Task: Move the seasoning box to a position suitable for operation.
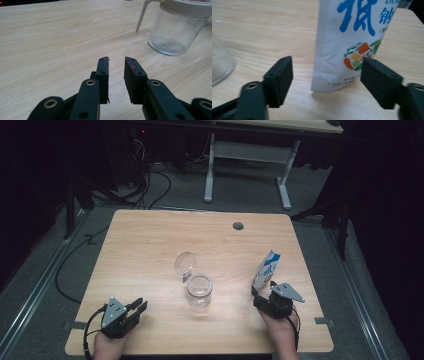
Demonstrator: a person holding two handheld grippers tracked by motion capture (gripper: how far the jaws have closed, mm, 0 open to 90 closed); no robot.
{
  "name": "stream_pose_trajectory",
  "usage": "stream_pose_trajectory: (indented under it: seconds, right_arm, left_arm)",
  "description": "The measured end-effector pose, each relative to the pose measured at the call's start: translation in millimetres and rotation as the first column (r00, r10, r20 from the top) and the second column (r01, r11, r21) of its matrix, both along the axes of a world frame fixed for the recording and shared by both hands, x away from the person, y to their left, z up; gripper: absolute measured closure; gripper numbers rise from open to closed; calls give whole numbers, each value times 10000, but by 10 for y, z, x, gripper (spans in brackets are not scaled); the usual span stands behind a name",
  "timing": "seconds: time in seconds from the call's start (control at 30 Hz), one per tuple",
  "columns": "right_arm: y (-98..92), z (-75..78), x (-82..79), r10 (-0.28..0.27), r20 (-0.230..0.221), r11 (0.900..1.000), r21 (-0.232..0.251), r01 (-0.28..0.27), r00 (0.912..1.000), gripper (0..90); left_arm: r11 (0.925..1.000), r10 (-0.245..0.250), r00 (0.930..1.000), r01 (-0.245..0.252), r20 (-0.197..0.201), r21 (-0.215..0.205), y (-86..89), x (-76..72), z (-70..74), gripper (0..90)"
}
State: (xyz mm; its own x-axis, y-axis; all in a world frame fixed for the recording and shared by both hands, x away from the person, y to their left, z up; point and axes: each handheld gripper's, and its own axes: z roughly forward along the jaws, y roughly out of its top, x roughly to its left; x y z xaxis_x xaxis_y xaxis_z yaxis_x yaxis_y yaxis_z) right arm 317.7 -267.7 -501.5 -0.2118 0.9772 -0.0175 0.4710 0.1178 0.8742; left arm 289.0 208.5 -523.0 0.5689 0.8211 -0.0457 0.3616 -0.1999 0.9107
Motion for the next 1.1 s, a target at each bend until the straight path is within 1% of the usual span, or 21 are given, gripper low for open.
stream_pose_trajectory:
  seconds: [0.07,0.13,0.23,0.3,0.37,0.47,0.53,0.67,0.7,0.87,0.9,0.97,1.1]
  right_arm:
    - [-14,-21,70,-143,-224,9998,108,145,9996,160]
    - [-18,-38,127,-197,-322,9996,193,203,9993,150]
    - [-11,-61,209,-357,-383,9993,84,360,9986,134]
    - [-7,-66,250,-446,-420,9988,171,454,9981,138]
    - [-2,-64,272,-527,-299,9986,27,528,9982,156]
    - [-11,-61,294,-679,-304,9977,-58,677,9972,198]
    - [-25,-56,288,-711,-243,9975,-27,710,9972,231]
    - [-41,-41,257,-720,-169,9974,-81,719,9973,262]
    - [-52,-39,234,-661,-114,9978,-111,660,9977,296]
    - [-100,-32,161,-458,-21,9989,-79,458,9989,391]
    - [-100,-32,161,-458,-21,9989,-79,458,9989,391]
    - [-128,-34,117,-413,-20,9991,-20,413,9991,431]
    - [-169,-29,57,-367,45,9993,13,367,9993,470]
  left_arm:
    - [9999,105,9999,-105,44,-45,33,-28,1,741]
    - [9998,176,9998,-176,37,-47,70,-52,-1,741]
    - [9994,323,9995,-322,55,-108,112,-83,-3,741]
    - [9991,402,9992,-401,70,-150,132,-101,-5,741]
    - [9989,450,9990,-449,81,-143,146,-115,-8,741]
    - [9987,487,9988,-486,100,-150,156,-129,-8,741]
    - [9988,468,9988,-467,115,-143,151,-130,-7,741]
    - [9992,374,9992,-373,119,-133,131,-121,-4,741]
    - [9994,316,9994,-314,131,-151,111,-109,-2,741]
    - [9999,64,9999,-62,108,-138,59,-68,1,738]
    - [9999,64,9999,-62,108,-138,59,-68,1,737]
    - [9998,-76,9999,77,70,-171,21,-35,0,737]
    - [9996,-240,9997,241,48,-169,-26,9,-1,733]
